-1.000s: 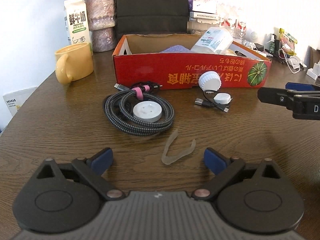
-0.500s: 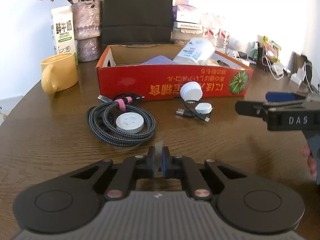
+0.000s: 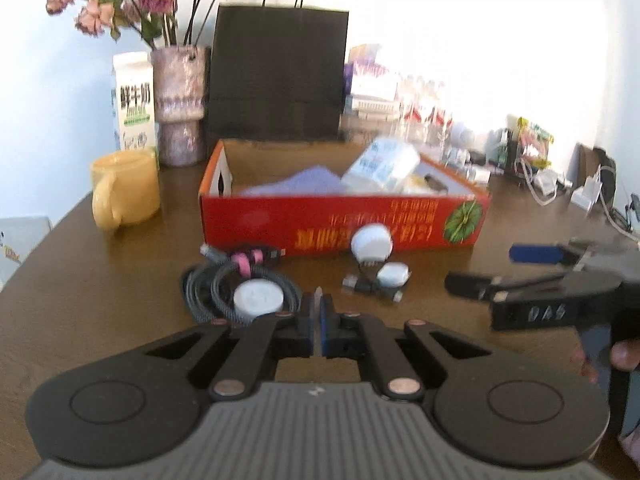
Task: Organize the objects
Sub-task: 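Grasp the clear plastic piece on the table with the left tool, then carry the clear plastic piece up over the red box with the left tool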
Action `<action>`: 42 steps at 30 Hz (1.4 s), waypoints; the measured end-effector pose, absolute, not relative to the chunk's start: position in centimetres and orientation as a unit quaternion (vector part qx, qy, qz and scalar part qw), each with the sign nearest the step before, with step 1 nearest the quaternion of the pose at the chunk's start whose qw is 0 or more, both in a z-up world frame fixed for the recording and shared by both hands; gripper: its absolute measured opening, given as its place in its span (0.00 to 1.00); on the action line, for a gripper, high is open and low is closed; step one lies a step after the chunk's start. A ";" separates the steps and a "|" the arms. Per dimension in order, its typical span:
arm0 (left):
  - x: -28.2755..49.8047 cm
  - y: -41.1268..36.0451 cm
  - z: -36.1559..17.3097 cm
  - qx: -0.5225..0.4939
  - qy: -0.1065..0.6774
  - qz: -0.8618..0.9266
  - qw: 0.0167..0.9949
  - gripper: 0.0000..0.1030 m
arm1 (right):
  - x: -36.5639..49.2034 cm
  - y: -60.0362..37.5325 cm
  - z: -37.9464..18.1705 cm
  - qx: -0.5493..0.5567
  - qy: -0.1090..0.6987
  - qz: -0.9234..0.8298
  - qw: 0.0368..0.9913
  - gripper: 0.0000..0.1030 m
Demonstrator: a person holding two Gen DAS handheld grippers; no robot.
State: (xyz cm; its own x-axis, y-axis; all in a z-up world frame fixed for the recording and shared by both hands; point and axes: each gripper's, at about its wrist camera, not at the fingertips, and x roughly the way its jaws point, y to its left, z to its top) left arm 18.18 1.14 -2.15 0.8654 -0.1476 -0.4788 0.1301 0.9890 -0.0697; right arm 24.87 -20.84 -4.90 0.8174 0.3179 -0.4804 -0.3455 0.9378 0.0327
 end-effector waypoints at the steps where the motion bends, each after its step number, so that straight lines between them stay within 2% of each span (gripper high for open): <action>1: 18.2 1.2 -1.8 -0.019 0.244 -0.073 0.967 0.04 | 24.9 -20.8 -4.9 -0.028 0.247 0.174 0.953 1.00; 15: 21.1 0.2 1.9 -0.033 0.185 -0.097 0.977 0.04 | 25.0 -20.3 -5.3 -0.039 0.246 0.169 0.953 1.00; 23: 23.1 1.5 0.6 -0.060 0.170 -0.086 0.980 0.04 | 25.2 -19.6 -5.3 -0.045 0.248 0.184 0.950 0.99; 29: 23.1 2.8 0.2 -0.073 0.167 -0.081 0.980 0.04 | 26.0 -18.4 -5.3 -0.043 0.244 0.196 0.949 0.82; 36: 22.8 3.0 0.3 -0.074 0.165 -0.083 0.980 0.04 | 27.8 -16.9 -5.6 -0.052 0.263 0.202 0.942 0.53; 42: 22.8 2.7 0.3 -0.069 0.165 -0.084 0.980 0.04 | 29.2 -16.3 -5.9 -0.046 0.287 0.207 0.934 0.51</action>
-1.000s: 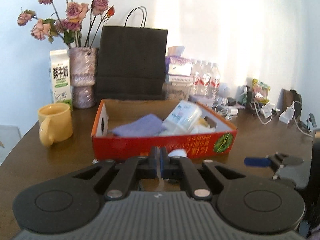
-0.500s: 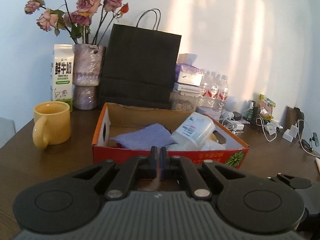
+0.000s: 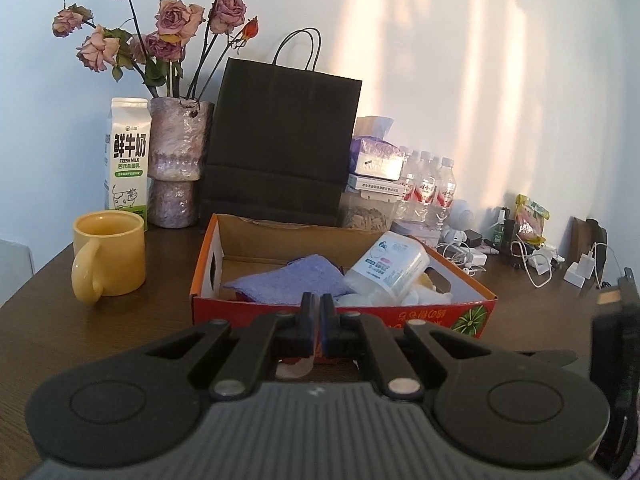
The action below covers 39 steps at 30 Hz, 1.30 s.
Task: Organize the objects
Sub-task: 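Carry the clear plastic piece up over the red box with the left tool, then grasp the white earbud case with the right tool while the left tool holds its piece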
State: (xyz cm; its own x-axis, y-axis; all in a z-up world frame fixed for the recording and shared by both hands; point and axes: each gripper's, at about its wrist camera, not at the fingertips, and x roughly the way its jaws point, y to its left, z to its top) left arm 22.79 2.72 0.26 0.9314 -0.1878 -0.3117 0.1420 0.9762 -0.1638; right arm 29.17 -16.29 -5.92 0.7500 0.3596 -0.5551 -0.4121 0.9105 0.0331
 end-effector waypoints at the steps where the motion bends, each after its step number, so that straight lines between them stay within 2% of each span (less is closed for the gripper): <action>1: 22.8 2.7 0.2 -0.069 0.166 -0.084 0.980 0.04 | 29.5 -16.1 -6.0 -0.046 0.293 0.209 0.932 0.51; 5: 22.9 2.7 0.1 -0.069 0.168 -0.082 0.980 0.04 | 30.2 -16.2 -6.2 -0.029 0.300 0.220 0.928 0.49; 6: 22.8 2.7 0.1 -0.069 0.168 -0.083 0.980 0.04 | 30.1 -16.1 -6.1 -0.030 0.299 0.224 0.927 0.43; 7: 22.9 2.7 0.1 -0.069 0.168 -0.083 0.980 0.04 | 29.9 -16.0 -6.1 -0.033 0.296 0.228 0.927 0.28; 8: 22.9 2.7 0.1 -0.069 0.168 -0.083 0.980 0.04 | 29.7 -15.8 -6.1 -0.039 0.294 0.227 0.928 0.22; 12: 22.9 2.7 0.1 -0.069 0.168 -0.083 0.980 0.04 | 29.2 -15.7 -5.9 -0.046 0.286 0.233 0.928 0.16; 18: 22.8 2.7 0.0 -0.069 0.169 -0.082 0.980 0.04 | 28.8 -15.7 -5.7 -0.048 0.281 0.235 0.929 0.16; 20: 22.8 2.6 0.0 -0.069 0.169 -0.082 0.980 0.04 | 28.9 -15.8 -5.7 -0.046 0.280 0.234 0.930 0.21; 22: 22.8 2.6 0.0 -0.069 0.169 -0.082 0.980 0.04 | 29.0 -15.8 -5.8 -0.045 0.285 0.231 0.929 0.53; 23: 22.8 2.6 0.0 -0.069 0.169 -0.082 0.980 0.04 | 29.0 -15.8 -5.8 -0.046 0.285 0.229 0.930 0.57; 29: 22.8 2.5 0.0 -0.068 0.170 -0.083 0.980 0.03 | 29.8 -15.5 -5.9 -0.047 0.294 0.221 0.929 0.56; 32: 22.8 2.4 -0.1 -0.068 0.172 -0.084 0.979 0.04 | 30.1 -15.2 -6.1 -0.047 0.300 0.226 0.926 0.48; 33: 22.8 2.4 -0.1 -0.068 0.172 -0.084 0.979 0.04 | 30.0 -15.2 -6.1 -0.046 0.298 0.231 0.925 0.40; 35: 22.9 2.4 -0.1 -0.068 0.173 -0.085 0.979 0.04 | 29.7 -15.0 -6.0 -0.052 0.295 0.231 0.925 0.39; 39: 22.9 2.4 -0.1 -0.068 0.173 -0.085 0.979 0.04 | 29.3 -15.1 -5.9 -0.053 0.289 0.233 0.927 0.29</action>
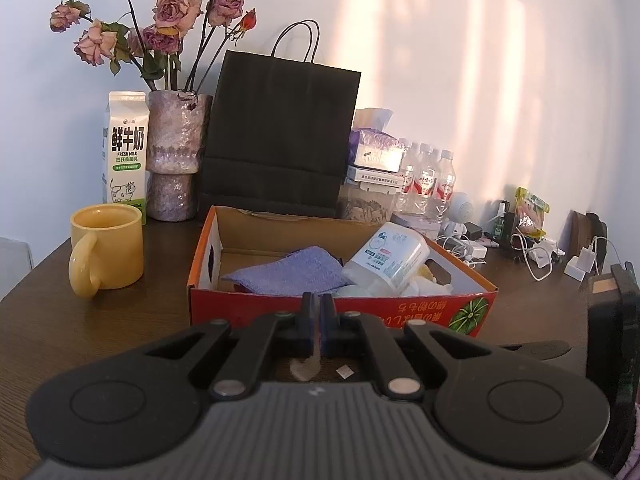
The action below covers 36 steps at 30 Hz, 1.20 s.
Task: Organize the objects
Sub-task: 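Grasp the white earbud case with the right tool while the left tool holds its piece, then carry the white earbud case over the box with the right tool while the left tool waits above it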
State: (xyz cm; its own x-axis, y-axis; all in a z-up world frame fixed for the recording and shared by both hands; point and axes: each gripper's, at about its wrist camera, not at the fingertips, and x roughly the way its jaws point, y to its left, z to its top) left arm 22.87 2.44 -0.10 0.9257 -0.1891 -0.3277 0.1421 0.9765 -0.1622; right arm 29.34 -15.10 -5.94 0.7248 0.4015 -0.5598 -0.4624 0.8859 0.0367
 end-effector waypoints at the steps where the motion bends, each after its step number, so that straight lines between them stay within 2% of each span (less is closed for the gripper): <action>1: 22.9 2.4 -0.1 -0.068 0.173 -0.085 0.979 0.04 | 29.2 -15.1 -5.9 -0.053 0.286 0.233 0.928 0.27; 3: 22.9 2.4 -0.1 -0.068 0.174 -0.085 0.979 0.04 | 29.2 -15.1 -5.9 -0.052 0.287 0.235 0.927 0.22; 5: 22.9 2.5 -0.2 -0.067 0.174 -0.085 0.979 0.04 | 29.2 -15.1 -5.9 -0.050 0.288 0.235 0.927 0.22; 6: 22.9 2.5 -0.2 -0.067 0.174 -0.086 0.979 0.04 | 29.2 -15.2 -6.0 -0.047 0.288 0.232 0.928 0.25; 7: 22.9 2.5 -0.2 -0.067 0.174 -0.086 0.979 0.04 | 29.4 -15.3 -6.0 -0.044 0.290 0.229 0.928 0.36; 9: 22.9 2.6 -0.3 -0.067 0.175 -0.087 0.979 0.04 | 29.5 -15.4 -6.0 -0.040 0.291 0.226 0.929 0.49; 20: 22.9 2.8 -0.2 -0.070 0.178 -0.090 0.977 0.04 | 31.4 -14.7 -5.8 -0.042 0.316 0.239 0.917 0.46; 22: 22.9 2.8 -0.2 -0.069 0.179 -0.090 0.977 0.04 | 31.3 -14.7 -5.8 -0.042 0.316 0.247 0.915 0.37; 26: 22.9 2.7 -0.2 -0.069 0.178 -0.090 0.977 0.04 | 30.9 -14.6 -5.7 -0.050 0.310 0.247 0.917 0.36; 28: 22.9 2.8 -0.2 -0.069 0.179 -0.090 0.977 0.04 | 30.8 -14.6 -5.7 -0.052 0.311 0.249 0.916 0.26; 33: 23.0 2.8 -0.3 -0.070 0.179 -0.090 0.977 0.04 | 30.0 -14.8 -5.3 -0.059 0.296 0.251 0.920 0.27; 36: 22.9 2.7 -0.3 -0.070 0.179 -0.090 0.977 0.04 | 29.4 -15.1 -4.4 -0.067 0.281 0.249 0.924 0.32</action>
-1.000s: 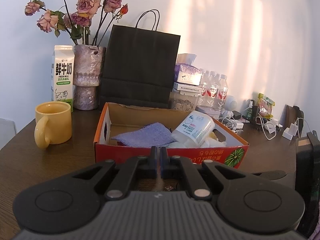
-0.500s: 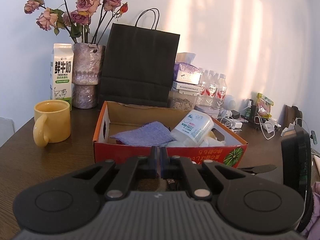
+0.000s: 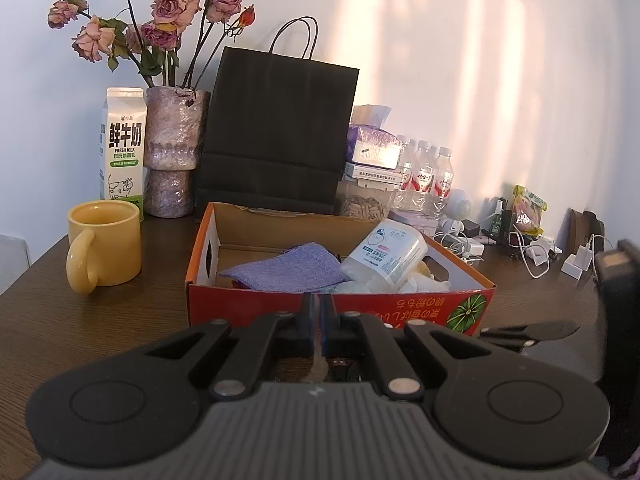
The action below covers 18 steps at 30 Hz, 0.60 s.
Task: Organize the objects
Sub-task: 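Carry the white earbud case over the box with the right tool while the left tool waits above it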
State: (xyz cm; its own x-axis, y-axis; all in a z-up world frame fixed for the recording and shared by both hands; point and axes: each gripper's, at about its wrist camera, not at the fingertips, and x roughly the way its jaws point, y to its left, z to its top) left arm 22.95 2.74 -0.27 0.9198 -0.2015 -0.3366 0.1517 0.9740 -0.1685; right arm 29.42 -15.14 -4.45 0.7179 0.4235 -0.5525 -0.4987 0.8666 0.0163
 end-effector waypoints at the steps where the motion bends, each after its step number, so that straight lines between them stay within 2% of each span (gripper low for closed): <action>1: 23.0 2.7 -0.3 -0.070 0.179 -0.091 0.977 0.04 | 29.2 -15.1 -4.1 -0.072 0.277 0.256 0.924 0.32; 7: 22.9 2.6 -0.2 -0.068 0.178 -0.092 0.977 0.04 | 29.6 -14.0 -3.6 -0.135 0.293 0.283 0.903 0.30; 18: 22.8 2.6 -0.2 -0.067 0.178 -0.097 0.977 0.03 | 31.8 -14.0 -5.3 -0.132 0.328 0.303 0.885 0.30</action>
